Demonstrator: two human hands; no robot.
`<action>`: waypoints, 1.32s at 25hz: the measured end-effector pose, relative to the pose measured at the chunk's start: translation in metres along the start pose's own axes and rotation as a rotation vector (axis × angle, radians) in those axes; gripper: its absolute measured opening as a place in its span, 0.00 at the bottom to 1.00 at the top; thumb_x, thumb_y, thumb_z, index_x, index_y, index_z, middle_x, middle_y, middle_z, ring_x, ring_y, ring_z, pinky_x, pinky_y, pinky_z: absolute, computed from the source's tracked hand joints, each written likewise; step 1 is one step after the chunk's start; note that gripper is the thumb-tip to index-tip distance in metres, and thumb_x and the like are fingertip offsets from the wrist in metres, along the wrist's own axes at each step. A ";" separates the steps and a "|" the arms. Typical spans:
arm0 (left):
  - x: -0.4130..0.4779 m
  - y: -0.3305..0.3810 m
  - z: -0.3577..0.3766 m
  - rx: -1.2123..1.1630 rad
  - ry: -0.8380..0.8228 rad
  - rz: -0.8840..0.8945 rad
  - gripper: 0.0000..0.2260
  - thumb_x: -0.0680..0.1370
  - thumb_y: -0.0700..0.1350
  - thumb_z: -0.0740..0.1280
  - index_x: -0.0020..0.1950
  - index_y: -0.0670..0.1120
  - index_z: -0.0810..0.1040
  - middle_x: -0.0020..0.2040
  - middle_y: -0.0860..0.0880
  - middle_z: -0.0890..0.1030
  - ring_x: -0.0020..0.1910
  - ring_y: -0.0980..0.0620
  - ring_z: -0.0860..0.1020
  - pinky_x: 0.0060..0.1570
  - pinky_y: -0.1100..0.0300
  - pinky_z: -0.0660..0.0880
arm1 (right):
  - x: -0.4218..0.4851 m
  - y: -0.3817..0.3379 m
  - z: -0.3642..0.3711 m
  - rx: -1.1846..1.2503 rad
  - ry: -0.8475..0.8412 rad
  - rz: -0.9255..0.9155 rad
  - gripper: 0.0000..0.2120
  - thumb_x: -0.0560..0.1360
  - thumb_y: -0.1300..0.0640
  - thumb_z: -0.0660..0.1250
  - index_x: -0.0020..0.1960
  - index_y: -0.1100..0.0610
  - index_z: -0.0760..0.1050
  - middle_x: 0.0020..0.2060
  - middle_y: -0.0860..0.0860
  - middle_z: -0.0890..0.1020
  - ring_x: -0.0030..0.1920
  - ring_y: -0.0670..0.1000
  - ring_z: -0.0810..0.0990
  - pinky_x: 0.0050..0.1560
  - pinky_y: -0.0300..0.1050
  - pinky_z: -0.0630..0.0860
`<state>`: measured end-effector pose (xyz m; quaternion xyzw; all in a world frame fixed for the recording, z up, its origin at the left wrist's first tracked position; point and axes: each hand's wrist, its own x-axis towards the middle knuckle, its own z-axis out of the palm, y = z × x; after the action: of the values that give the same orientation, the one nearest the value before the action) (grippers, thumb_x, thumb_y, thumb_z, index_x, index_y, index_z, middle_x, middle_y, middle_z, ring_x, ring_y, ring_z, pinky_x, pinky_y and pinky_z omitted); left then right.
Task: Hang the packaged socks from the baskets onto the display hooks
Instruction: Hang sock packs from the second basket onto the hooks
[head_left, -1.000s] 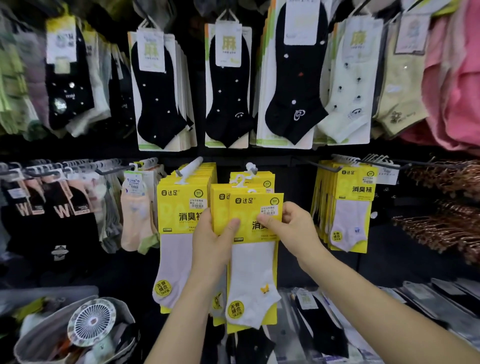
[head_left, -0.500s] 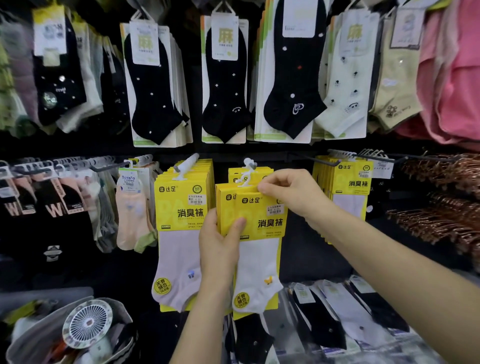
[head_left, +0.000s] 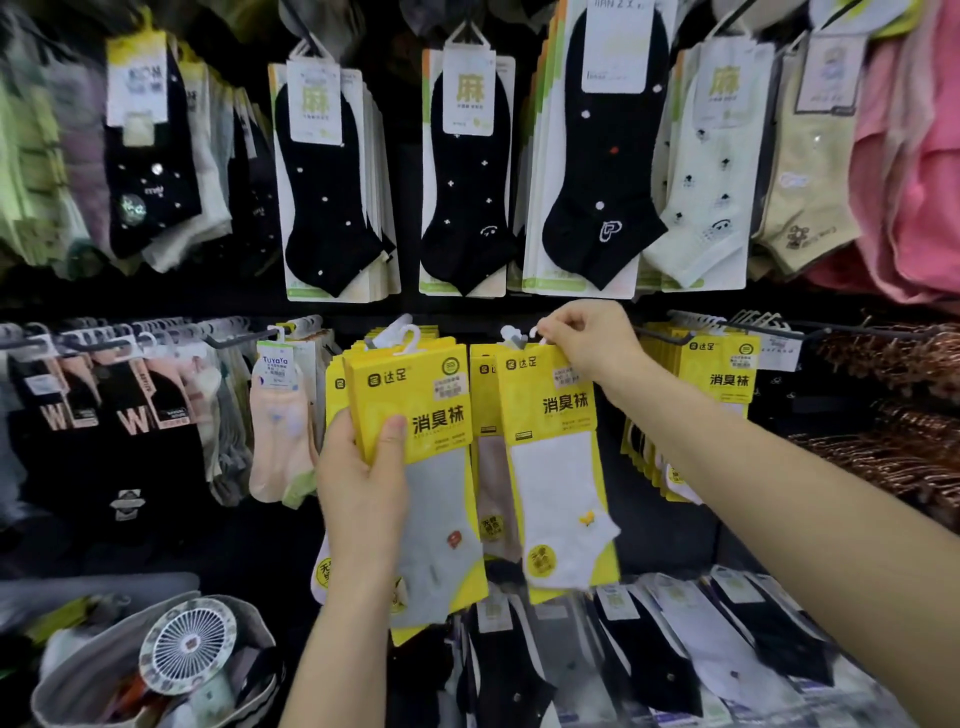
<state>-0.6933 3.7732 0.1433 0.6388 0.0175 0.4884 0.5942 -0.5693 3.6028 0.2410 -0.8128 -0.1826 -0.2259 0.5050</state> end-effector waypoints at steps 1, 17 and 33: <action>0.001 0.000 -0.003 -0.001 -0.002 -0.003 0.06 0.78 0.41 0.63 0.54 0.47 0.76 0.49 0.52 0.81 0.49 0.55 0.78 0.49 0.59 0.74 | 0.004 -0.002 0.005 -0.021 -0.006 -0.009 0.08 0.75 0.55 0.67 0.40 0.57 0.81 0.35 0.46 0.79 0.40 0.47 0.77 0.44 0.43 0.75; -0.014 -0.016 0.015 -0.045 -0.120 -0.138 0.07 0.78 0.43 0.65 0.46 0.56 0.75 0.46 0.59 0.80 0.47 0.60 0.78 0.46 0.62 0.74 | -0.028 0.014 0.012 0.042 0.115 -0.081 0.07 0.76 0.51 0.65 0.40 0.51 0.75 0.35 0.42 0.77 0.38 0.41 0.74 0.39 0.36 0.70; -0.008 -0.020 0.009 -0.080 0.013 -0.161 0.09 0.81 0.46 0.59 0.42 0.48 0.74 0.42 0.49 0.77 0.42 0.51 0.73 0.46 0.52 0.73 | -0.071 0.054 0.009 0.344 -0.061 0.206 0.06 0.79 0.56 0.62 0.45 0.50 0.76 0.43 0.47 0.83 0.43 0.43 0.81 0.38 0.35 0.75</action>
<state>-0.6804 3.7678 0.1247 0.6078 0.0530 0.4434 0.6566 -0.5983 3.5836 0.1587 -0.7355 -0.1493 -0.1137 0.6510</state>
